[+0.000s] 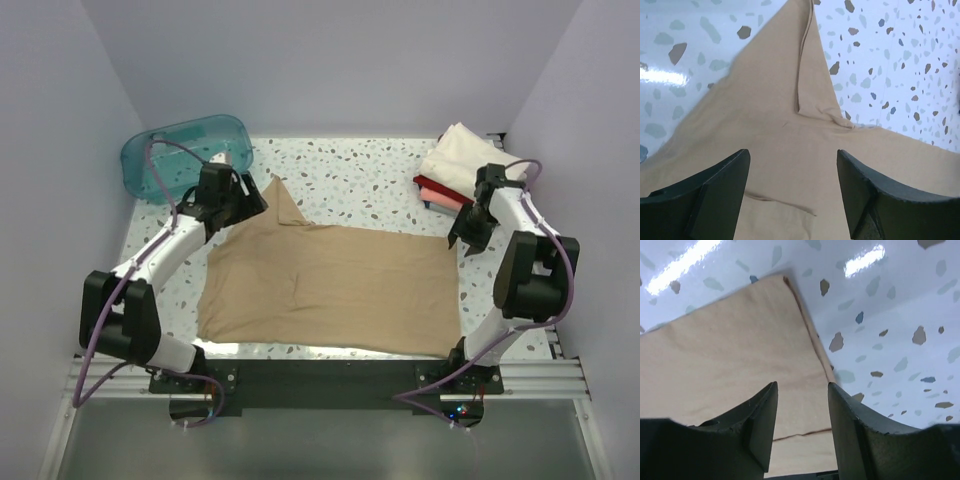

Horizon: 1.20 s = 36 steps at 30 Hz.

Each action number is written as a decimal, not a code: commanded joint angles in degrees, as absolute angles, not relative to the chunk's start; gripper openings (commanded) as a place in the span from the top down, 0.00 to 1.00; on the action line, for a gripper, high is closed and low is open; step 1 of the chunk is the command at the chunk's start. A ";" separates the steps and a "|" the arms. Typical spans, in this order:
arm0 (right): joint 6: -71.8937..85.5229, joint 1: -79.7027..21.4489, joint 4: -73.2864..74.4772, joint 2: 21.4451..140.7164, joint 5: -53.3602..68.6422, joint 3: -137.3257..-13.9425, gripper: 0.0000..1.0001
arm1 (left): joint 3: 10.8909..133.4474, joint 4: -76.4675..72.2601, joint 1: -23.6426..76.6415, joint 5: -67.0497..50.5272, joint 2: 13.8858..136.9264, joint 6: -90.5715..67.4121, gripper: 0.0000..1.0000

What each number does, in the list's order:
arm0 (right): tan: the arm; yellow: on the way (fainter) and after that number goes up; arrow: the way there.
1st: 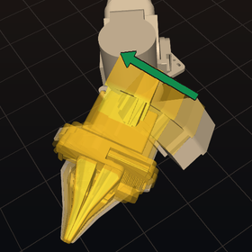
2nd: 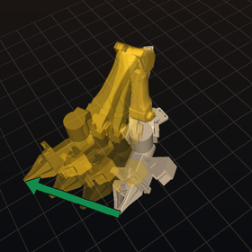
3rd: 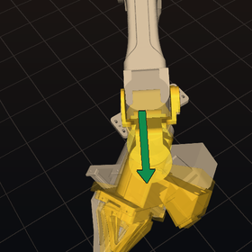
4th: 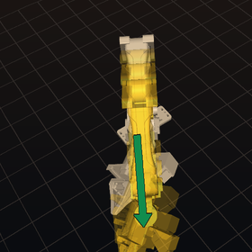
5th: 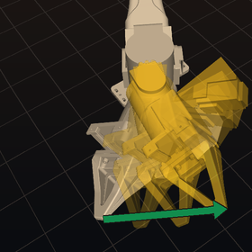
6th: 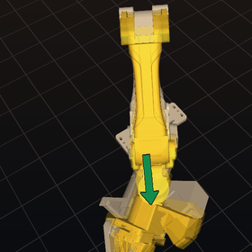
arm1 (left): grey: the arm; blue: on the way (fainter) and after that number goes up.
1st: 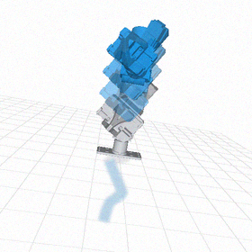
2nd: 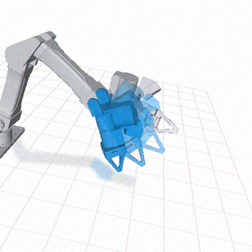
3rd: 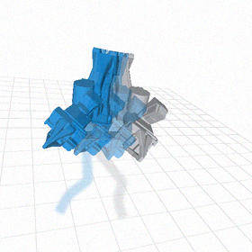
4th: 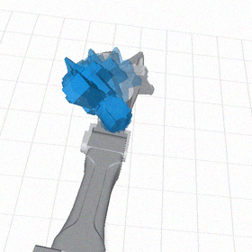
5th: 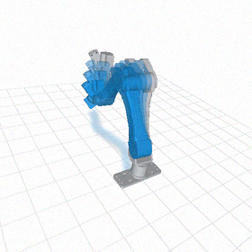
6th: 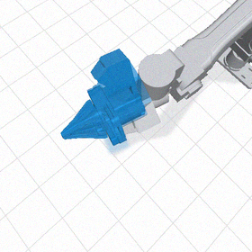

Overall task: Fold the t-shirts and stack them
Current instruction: Fold the tshirt

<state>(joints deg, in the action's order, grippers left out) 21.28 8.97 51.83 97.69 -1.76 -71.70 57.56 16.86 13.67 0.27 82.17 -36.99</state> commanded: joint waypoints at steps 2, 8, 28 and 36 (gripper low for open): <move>19.07 9.40 44.83 101.07 -5.36 -74.71 0.54 | 63.54 13.36 14.68 0.26 85.86 -34.63 0.25; 20.13 9.93 39.64 104.76 -4.49 -75.67 0.57 | 65.21 13.62 14.94 -0.18 87.89 -35.60 0.25; 23.29 9.93 34.19 113.73 -2.37 -75.06 0.80 | 94.47 10.38 12.22 -2.90 120.31 -29.71 0.28; 24.79 9.84 35.59 111.45 -2.20 -73.21 0.99 | 106.50 5.62 11.16 -2.81 133.31 -30.41 0.31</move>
<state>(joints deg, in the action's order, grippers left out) 23.46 9.76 37.28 110.96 -1.85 -75.22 100.71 10.22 11.68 -2.68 130.65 -31.75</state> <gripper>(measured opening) 0.023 0.692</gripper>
